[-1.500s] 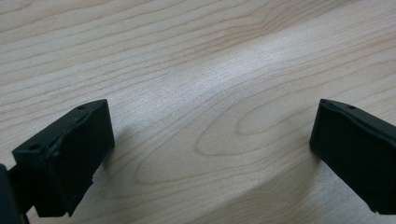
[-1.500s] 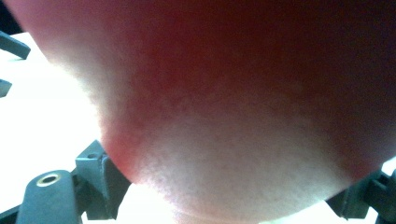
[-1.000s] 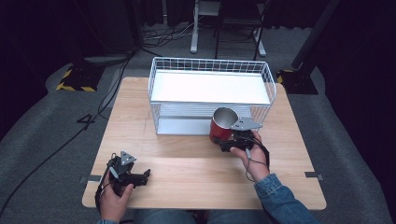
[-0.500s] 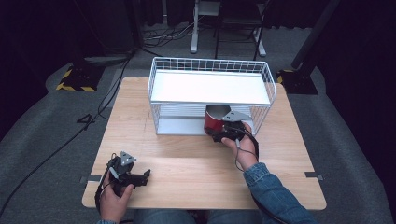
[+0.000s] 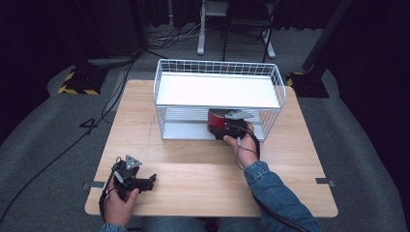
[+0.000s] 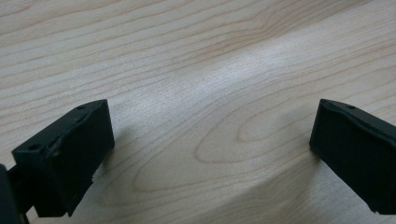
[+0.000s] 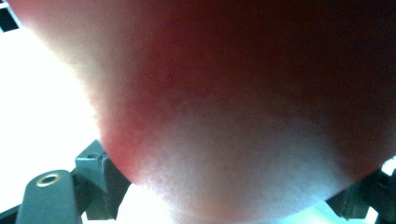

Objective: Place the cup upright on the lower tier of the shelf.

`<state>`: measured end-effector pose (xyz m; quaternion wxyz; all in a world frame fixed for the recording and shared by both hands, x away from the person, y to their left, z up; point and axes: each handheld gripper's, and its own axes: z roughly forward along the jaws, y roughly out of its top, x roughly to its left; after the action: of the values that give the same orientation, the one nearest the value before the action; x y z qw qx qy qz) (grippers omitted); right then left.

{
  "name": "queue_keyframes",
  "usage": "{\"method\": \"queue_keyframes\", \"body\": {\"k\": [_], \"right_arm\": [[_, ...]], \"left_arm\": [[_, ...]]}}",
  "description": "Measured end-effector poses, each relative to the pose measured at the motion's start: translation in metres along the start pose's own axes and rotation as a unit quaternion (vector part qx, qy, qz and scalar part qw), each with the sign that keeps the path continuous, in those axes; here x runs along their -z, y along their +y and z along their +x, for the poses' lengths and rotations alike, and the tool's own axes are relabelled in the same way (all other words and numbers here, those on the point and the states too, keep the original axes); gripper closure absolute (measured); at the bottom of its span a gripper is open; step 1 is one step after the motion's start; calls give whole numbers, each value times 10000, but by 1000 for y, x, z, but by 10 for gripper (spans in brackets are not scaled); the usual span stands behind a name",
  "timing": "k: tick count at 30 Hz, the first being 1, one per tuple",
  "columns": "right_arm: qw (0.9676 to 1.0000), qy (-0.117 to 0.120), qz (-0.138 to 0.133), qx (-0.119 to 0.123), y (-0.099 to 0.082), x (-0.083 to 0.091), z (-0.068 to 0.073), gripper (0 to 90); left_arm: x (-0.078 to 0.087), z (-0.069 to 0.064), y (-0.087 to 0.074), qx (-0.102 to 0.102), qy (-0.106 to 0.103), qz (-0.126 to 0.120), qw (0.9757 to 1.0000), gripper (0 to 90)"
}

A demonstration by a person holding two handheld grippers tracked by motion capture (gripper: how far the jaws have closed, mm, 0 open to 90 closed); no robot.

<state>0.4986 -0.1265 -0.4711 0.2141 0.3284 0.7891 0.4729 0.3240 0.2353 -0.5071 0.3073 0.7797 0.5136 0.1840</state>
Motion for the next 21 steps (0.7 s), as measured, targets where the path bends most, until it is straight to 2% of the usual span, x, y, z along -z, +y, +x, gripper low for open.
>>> {"method": "queue_keyframes", "body": {"k": [2,11,16,21], "right_arm": [[10000,-39,4,-67,0,-3,0,171],[9999,-110,-104,-77,1,-14,-3,171],[9998,-100,47,-158,-2,-22,-4,168],[9998,-105,102,-108,-2,-23,-5,163]], "left_arm": [[0,0,1,-7,0,0,10000,1],[-2,1,2,0,11,4,10000,1],[-2,1,2,0,11,5,10000,1],[-2,1,2,3,11,3,10000,1]]}}
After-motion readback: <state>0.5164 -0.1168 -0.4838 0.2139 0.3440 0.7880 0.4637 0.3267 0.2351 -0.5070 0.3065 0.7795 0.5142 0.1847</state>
